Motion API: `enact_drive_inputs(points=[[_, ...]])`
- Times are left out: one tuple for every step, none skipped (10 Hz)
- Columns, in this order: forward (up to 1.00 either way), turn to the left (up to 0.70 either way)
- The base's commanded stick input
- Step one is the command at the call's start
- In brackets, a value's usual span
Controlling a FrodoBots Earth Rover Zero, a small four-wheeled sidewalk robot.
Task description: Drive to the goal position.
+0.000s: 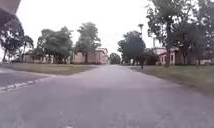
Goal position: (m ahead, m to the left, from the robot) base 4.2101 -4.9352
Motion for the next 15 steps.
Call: enact_drive_inputs(points=[[0.85,0.0],[0.85,0.0],[0.85,0.0],[0.85,0.0],[0.85,0.0],[0.85,0.0],[0.85,0.0],[0.85,0.0],[0.85,0.0],[0.85,0.0],[0.85,0.0],[0.85,0.0],[0.85,0.0],[0.85,0.0],[0.85,0.0]])
